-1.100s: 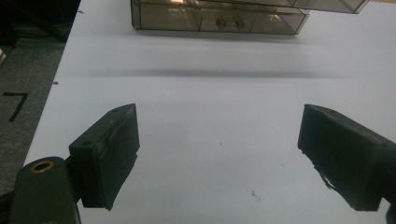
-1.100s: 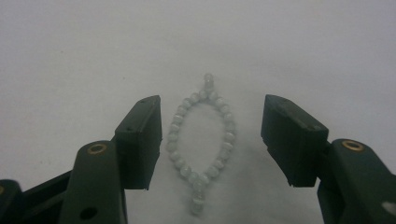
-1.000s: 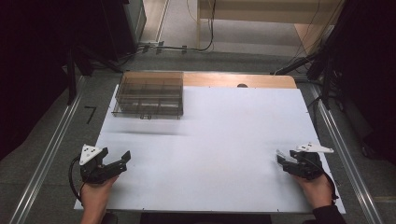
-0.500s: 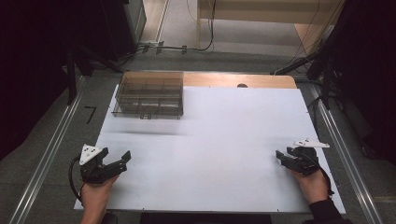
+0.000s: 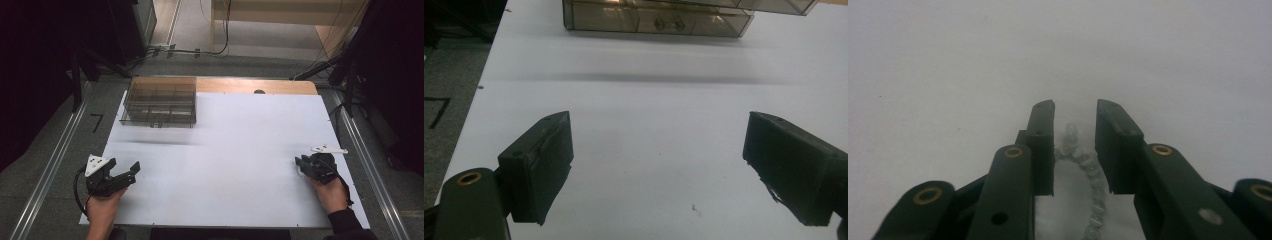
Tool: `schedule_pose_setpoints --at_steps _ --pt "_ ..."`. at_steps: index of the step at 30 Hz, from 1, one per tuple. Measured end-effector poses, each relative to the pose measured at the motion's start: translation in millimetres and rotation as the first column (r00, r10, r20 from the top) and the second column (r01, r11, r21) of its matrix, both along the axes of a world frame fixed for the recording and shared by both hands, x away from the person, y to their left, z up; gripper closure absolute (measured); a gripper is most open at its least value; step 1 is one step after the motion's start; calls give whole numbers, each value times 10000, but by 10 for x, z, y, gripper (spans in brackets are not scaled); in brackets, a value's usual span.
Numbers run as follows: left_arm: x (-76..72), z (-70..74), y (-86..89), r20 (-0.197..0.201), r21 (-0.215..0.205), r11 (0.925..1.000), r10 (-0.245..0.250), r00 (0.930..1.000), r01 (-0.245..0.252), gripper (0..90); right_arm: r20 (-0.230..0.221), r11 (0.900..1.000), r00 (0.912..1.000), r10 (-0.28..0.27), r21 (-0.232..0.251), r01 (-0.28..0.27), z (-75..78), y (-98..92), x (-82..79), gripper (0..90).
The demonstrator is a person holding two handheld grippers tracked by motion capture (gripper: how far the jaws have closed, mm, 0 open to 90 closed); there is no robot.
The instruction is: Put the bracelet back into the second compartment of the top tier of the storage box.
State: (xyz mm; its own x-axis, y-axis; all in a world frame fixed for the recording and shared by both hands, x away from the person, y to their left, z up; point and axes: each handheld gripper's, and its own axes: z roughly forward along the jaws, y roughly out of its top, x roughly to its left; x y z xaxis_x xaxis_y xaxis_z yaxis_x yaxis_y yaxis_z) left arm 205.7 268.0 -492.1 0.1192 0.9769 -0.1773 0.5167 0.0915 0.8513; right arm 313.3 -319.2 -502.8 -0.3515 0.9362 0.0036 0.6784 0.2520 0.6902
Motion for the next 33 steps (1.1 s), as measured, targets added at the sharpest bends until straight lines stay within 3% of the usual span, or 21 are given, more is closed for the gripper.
schedule_pose_setpoints --at_steps 10,16,26,33 --pt "-3 4 -1 26 -8 10000 25 10000 -25 131 -282 9997 9995 144 217 -138 -14 -6 47 803" --pt "-6 5 1 37 2 10000 20 10000 -20 132 -334 9995 9993 141 294 -131 -5 -11 55 822" --pt "-6 3 -2 24 38 10000 42 10000 -42 132 330 9979 9988 350 534 -367 124 42 -21 824" --pt "5 -10 4 -166 69 10000 8 9999 -6 131 1002 9962 9932 584 592 -645 265 122 -85 824"
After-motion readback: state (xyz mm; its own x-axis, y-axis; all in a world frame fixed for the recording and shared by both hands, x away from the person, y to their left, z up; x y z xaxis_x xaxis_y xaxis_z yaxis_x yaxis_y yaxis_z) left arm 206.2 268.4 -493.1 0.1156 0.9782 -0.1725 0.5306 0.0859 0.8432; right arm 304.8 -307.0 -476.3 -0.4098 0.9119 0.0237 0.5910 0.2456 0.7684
